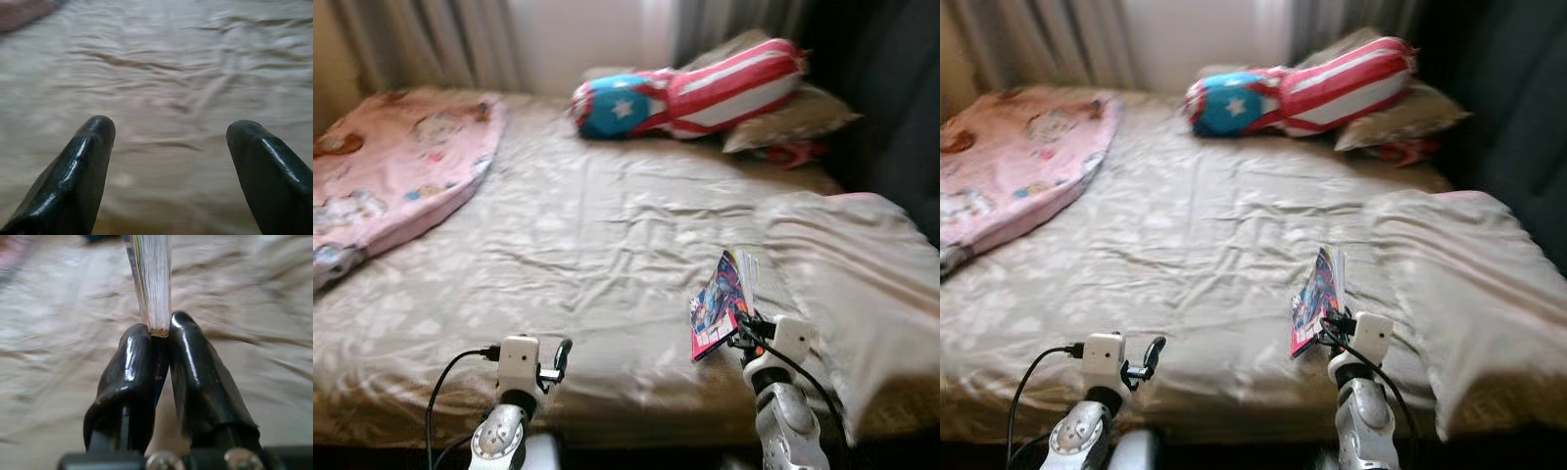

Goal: Clean up the room

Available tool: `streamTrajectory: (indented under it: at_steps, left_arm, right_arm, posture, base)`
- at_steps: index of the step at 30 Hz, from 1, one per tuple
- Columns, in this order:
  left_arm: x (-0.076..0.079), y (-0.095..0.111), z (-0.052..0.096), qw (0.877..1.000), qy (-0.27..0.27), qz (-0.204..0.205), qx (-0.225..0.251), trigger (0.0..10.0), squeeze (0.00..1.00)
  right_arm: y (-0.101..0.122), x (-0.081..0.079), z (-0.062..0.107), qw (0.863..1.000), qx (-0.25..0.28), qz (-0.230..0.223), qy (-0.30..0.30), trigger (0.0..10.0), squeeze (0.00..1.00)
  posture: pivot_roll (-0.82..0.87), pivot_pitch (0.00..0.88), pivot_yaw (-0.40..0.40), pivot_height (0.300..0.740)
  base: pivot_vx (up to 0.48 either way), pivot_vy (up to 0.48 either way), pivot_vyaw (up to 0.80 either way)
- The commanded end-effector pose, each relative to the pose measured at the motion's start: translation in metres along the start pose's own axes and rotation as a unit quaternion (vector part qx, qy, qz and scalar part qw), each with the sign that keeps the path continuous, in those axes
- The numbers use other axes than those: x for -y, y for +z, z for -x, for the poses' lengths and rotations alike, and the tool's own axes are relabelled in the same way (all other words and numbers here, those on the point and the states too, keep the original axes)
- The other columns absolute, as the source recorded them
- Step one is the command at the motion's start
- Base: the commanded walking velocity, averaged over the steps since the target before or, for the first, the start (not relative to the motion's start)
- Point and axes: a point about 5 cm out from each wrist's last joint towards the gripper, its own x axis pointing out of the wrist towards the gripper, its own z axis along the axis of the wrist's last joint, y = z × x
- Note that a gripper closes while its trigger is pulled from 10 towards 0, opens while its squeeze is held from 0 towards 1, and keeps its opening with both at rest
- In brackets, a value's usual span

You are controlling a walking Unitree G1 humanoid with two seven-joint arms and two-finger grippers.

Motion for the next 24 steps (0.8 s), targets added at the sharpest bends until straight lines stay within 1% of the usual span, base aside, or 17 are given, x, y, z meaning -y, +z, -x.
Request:
streamTrajectory:
  at_steps: [1,8,11,18,21,24]
  left_arm:
    - [0.010,0.005,-0.004,1.000,-0.012,0.004,0.007,10.0,0.00]
    - [0.009,0.006,-0.005,1.000,-0.011,0.004,0.009,10.0,0.00]
    - [0.010,0.007,-0.005,1.000,-0.012,0.004,0.011,10.0,0.00]
    - [0.011,0.007,-0.006,1.000,-0.013,0.002,0.012,10.0,0.00]
    - [0.011,0.007,-0.006,1.000,-0.015,0.000,0.011,10.0,0.00]
    - [0.010,0.008,-0.005,1.000,-0.016,-0.002,0.013,10.0,0.00]
  right_arm:
    - [0.010,0.008,-0.001,1.000,0.023,0.007,-0.002,10.0,0.00]
    - [0.009,0.006,-0.001,1.000,0.020,0.006,0.005,10.0,0.00]
    - [0.007,0.004,-0.001,1.000,0.013,0.001,0.011,10.0,0.00]
    - [0.003,0.007,-0.004,1.000,-0.008,0.006,0.016,10.0,0.00]
    - [0.002,0.006,-0.006,0.999,-0.021,0.012,0.027,10.0,0.00]
    - [0.007,0.002,-0.017,0.999,-0.028,-0.022,0.036,10.0,0.00]
  posture:
    - [0.02,0.000,-0.073,0.619]
    - [0.02,0.000,-0.071,0.619]
    - [0.02,0.000,-0.070,0.619]
    - [0.02,0.000,-0.066,0.619]
    - [0.02,0.000,-0.061,0.619]
    - [0.03,0.000,-0.056,0.619]
  base:
    - [0.270,0.000,0.00]
    - [0.274,0.000,0.00]
    - [0.000,0.000,0.00]
    - [0.000,0.000,0.00]
    - [0.000,0.000,0.00]
    - [0.000,0.000,0.00]
